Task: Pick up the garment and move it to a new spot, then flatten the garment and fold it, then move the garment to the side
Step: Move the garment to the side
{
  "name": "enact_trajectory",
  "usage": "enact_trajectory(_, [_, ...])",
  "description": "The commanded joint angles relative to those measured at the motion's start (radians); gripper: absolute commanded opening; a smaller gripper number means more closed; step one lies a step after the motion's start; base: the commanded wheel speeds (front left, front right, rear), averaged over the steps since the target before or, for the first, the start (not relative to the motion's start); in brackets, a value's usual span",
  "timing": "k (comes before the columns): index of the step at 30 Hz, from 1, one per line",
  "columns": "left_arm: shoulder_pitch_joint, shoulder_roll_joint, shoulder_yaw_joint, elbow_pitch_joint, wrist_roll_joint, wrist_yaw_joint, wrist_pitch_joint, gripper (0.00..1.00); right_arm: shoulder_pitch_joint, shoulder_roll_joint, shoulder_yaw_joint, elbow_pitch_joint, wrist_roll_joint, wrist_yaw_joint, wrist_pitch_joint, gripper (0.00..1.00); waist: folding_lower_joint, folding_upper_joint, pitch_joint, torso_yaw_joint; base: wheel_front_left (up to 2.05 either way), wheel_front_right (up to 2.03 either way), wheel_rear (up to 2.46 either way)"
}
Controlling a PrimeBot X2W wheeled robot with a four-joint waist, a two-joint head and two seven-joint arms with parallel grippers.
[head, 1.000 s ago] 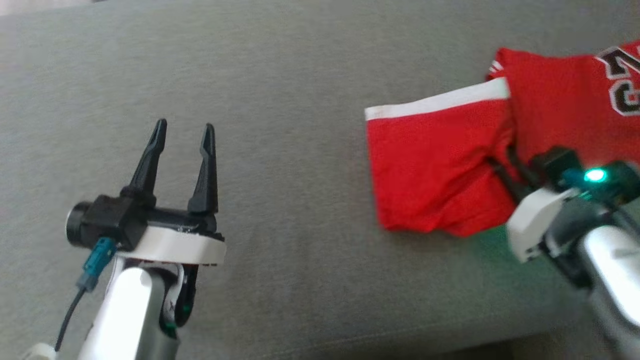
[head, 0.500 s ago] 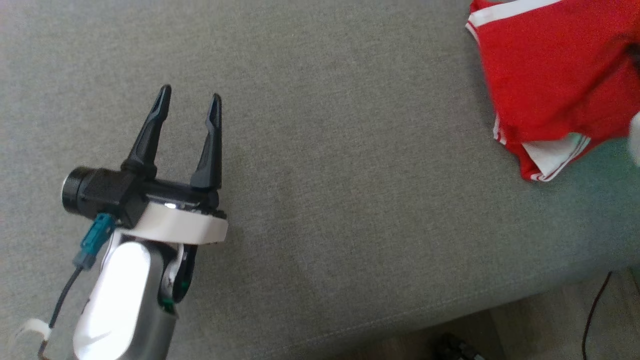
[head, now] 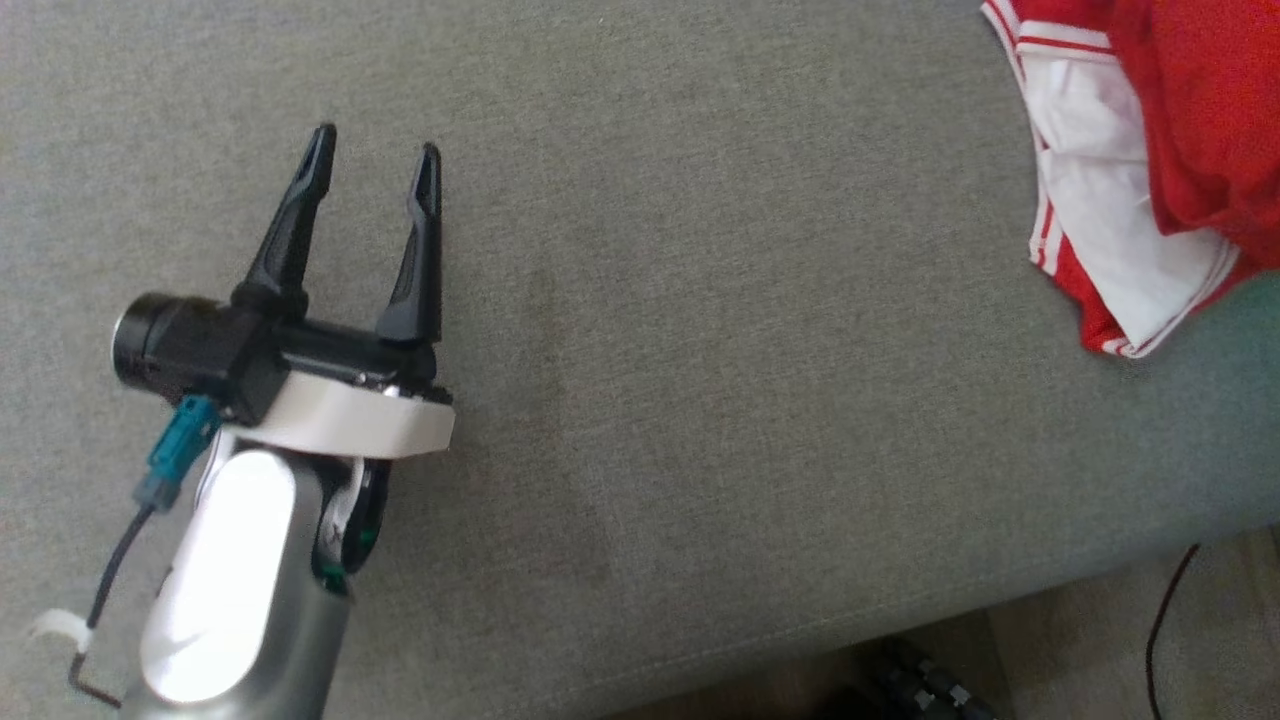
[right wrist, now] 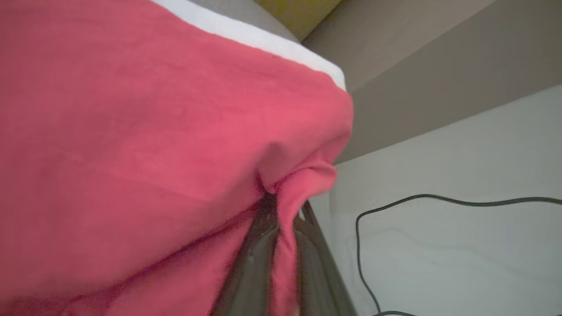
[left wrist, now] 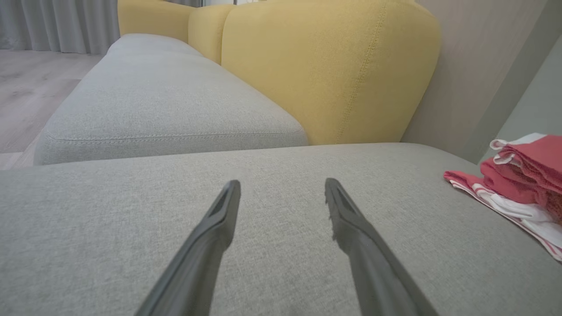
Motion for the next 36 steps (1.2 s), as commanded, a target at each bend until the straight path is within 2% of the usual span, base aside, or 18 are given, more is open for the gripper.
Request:
enact_trajectory(1, [-0.031,0.007,0.032,-0.033,0.004,-0.005,-0.005,1.00,-0.001,-0.002,-0.014,-0.008,-0.020,0.007,0.002,0.00,0.0000,0.0000,0.009,0.007,0.00,0.00,0.00])
enact_trajectory(2, [-0.036,0.005,0.031,-0.032,0.004,-0.007,-0.005,1.00,-0.002,0.017,-0.023,0.000,-0.031,0.007,-0.006,0.26,0.0000,0.0000,0.012,0.011,0.00,0.00,0.00])
enact_trajectory(4, [-0.043,0.001,0.033,-0.029,0.003,-0.011,-0.005,1.00,0.002,0.048,-0.039,0.020,-0.051,0.007,-0.012,0.88,0.0000,0.0000,0.017,0.016,0.00,0.00,0.00])
enact_trajectory(5, [-0.047,-0.001,0.034,-0.028,0.003,-0.012,-0.005,1.00,0.002,0.064,-0.046,0.026,-0.057,0.007,-0.025,1.00,0.0000,0.0000,0.020,0.019,0.00,0.00,0.00])
enact_trajectory(9, [-0.049,-0.009,0.038,-0.022,0.003,-0.017,-0.005,1.00,0.012,0.103,-0.094,0.057,-0.090,0.007,-0.056,1.00,0.0000,0.0000,0.017,0.030,0.00,0.00,0.00])
enact_trajectory(15, [-0.014,-0.019,0.052,-0.002,0.003,-0.022,-0.005,1.00,0.063,0.169,-0.247,0.040,-0.119,0.007,-0.114,1.00,0.0000,0.0000,-0.046,0.050,0.00,0.00,0.00])
enact_trajectory(19, [0.026,-0.023,0.063,0.007,0.004,-0.019,-0.005,1.00,0.159,0.240,-0.321,-0.108,-0.106,0.007,-0.124,1.00,0.0000,0.0000,-0.109,0.061,0.00,0.00,0.00])
enact_trajectory(23, [0.072,-0.023,0.084,0.013,0.003,-0.008,-0.005,1.00,0.292,0.362,-0.368,-0.338,-0.076,0.007,-0.152,1.00,0.0000,0.0000,-0.172,0.069,0.00,0.00,0.00])
enact_trajectory(28, [0.125,-0.019,0.106,0.022,0.000,0.006,-0.005,1.00,0.430,0.509,-0.336,-0.541,-0.021,0.007,-0.191,1.00,0.0000,0.0000,-0.236,0.089,0.00,0.00,0.00])
enact_trajectory(30, [0.135,-0.016,0.111,0.023,0.000,0.009,-0.005,1.00,0.463,0.542,-0.294,-0.587,0.000,0.007,-0.218,1.00,0.0000,0.0000,-0.252,0.105,0.00,0.00,0.00])
enact_trajectory(36, [0.149,-0.007,0.126,0.030,0.000,0.016,-0.005,1.00,0.499,0.592,-0.176,-0.584,0.054,0.007,-0.283,1.00,0.0000,0.0000,-0.289,0.169,0.00,0.00,0.00])
